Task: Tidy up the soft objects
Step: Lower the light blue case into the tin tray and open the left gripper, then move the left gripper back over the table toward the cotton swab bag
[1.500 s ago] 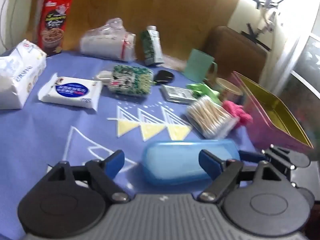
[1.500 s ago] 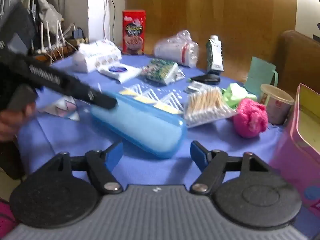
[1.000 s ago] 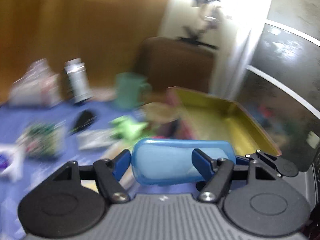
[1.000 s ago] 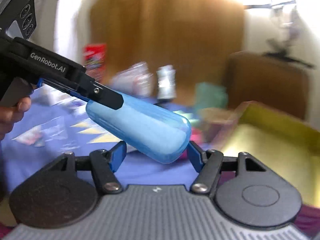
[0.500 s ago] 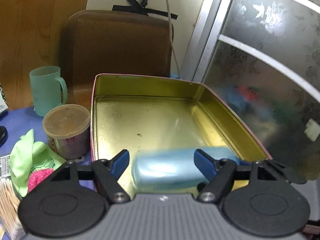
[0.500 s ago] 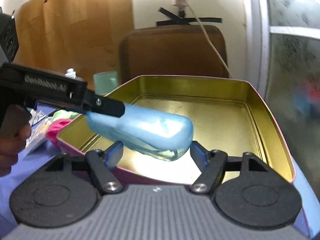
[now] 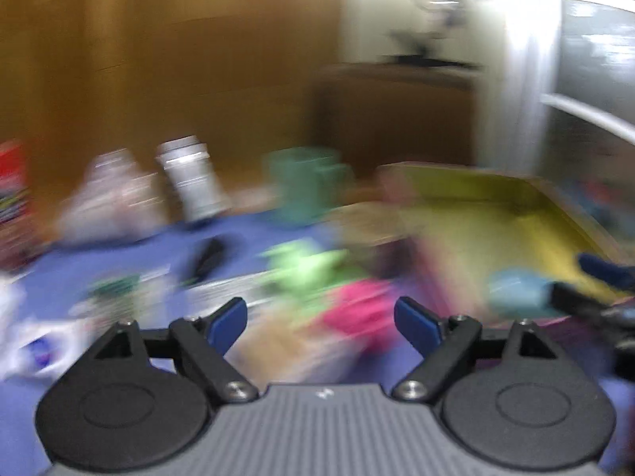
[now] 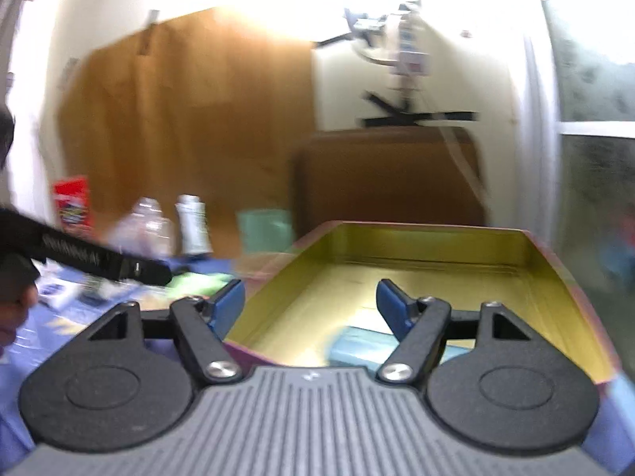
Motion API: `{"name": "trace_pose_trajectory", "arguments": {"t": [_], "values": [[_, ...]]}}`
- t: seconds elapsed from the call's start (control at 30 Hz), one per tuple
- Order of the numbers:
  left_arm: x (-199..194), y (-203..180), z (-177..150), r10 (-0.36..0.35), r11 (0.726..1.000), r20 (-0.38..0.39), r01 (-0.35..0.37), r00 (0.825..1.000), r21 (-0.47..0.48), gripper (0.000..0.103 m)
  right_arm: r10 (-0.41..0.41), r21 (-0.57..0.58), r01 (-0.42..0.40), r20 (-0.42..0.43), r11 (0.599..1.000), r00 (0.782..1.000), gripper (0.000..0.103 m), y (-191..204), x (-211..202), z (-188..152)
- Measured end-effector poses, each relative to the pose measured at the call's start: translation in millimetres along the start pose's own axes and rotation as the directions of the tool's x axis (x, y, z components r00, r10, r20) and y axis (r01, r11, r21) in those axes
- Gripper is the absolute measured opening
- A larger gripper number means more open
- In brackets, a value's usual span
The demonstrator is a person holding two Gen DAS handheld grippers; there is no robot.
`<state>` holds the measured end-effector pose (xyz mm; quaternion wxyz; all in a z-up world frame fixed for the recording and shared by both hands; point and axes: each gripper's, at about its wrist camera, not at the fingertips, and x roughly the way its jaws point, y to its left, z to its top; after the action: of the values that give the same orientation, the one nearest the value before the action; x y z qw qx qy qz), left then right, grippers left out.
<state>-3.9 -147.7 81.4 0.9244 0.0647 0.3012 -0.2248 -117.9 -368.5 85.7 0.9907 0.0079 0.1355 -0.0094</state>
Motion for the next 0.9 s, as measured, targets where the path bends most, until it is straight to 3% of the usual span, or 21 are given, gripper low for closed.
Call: {"name": "trace_pose_trajectory", "arguments": {"t": [0.07, 0.17, 0.3, 0.43, 0.63, 0.8, 0.9], "values": [[1, 37, -16, 0.122, 0.991, -0.044, -0.124, 0.992, -0.046, 0.084, 0.078, 0.014, -0.078, -0.031, 0.997, 0.996, 0.075, 23, 12, -1], [6, 86, -37, 0.253, 0.958, -0.126, -0.266, 0.959, -0.106, 0.082, 0.168, 0.004, -0.168, -0.112, 0.986, 0.979, 0.072, 59, 39, -3], [8, 137, -55, 0.338, 0.914, -0.192, -0.370, 0.921, -0.167, 0.082, 0.237, -0.030, -0.247, -0.196, 0.968, 0.951, 0.069, 105, 77, -7], [9, 160, -64, 0.380, 0.888, -0.220, -0.421, 0.898, -0.185, 0.082, 0.237, -0.028, -0.251, -0.237, 0.968, 0.942, 0.069, 134, 98, -17], [9, 165, -75, 0.429, 0.868, -0.236, -0.470, 0.872, -0.157, 0.084, 0.166, -0.048, -0.183, -0.242, 0.982, 0.956, 0.069, 132, 108, -27], [7, 167, -74, 0.437, 0.866, -0.235, -0.477, 0.868, -0.150, 0.084, 0.086, -0.061, -0.105, -0.258, 0.993, 0.962, 0.071, 133, 115, -34], [10, 169, -72, 0.432, 0.868, -0.237, -0.472, 0.870, -0.151, 0.083, 0.067, -0.062, -0.091, -0.304, 0.994, 0.950, 0.073, 134, 127, -40]]}}
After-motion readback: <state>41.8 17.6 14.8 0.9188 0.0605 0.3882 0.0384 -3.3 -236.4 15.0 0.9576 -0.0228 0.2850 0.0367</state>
